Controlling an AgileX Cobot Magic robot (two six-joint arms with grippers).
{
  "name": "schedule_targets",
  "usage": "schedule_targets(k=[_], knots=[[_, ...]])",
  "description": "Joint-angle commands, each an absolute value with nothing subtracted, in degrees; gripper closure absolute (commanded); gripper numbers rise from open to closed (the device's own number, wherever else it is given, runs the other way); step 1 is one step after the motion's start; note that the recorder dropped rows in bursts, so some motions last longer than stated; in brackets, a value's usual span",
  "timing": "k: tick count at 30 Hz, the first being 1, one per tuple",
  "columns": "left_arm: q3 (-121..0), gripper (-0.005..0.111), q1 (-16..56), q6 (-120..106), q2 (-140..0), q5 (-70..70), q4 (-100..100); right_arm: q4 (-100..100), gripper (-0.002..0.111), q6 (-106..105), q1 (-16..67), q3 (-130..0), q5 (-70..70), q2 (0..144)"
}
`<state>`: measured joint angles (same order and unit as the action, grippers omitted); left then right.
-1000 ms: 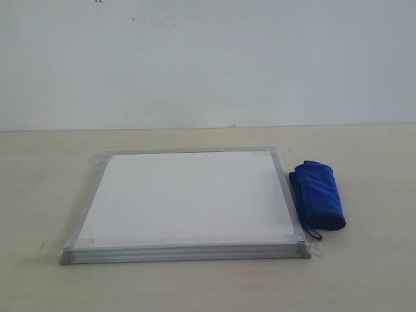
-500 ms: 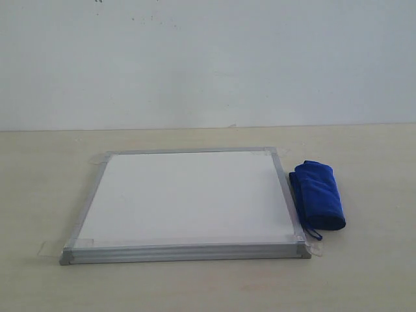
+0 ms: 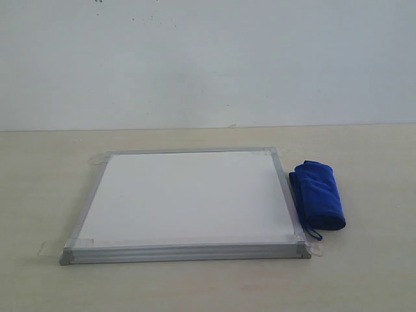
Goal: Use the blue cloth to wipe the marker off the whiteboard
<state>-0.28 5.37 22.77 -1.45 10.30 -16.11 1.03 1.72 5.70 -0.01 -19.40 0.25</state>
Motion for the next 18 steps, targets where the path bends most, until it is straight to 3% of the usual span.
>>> schedule_targets(k=[1,12,18], knots=[[0.00,0.103,4.86,24.60,0.00,14.72,-11.35,0.90,0.107,1.53,5.86,0.00,-19.08,0.00],[0.00,0.103,4.86,15.39,0.00,12.85,-21.03,0.90,0.107,1.53,5.86,0.00,-19.08,0.00],[0.00,0.103,4.86,14.93,0.00,13.52,-4.56,0.90,0.107,1.53,5.86,0.00,-19.08,0.00]])
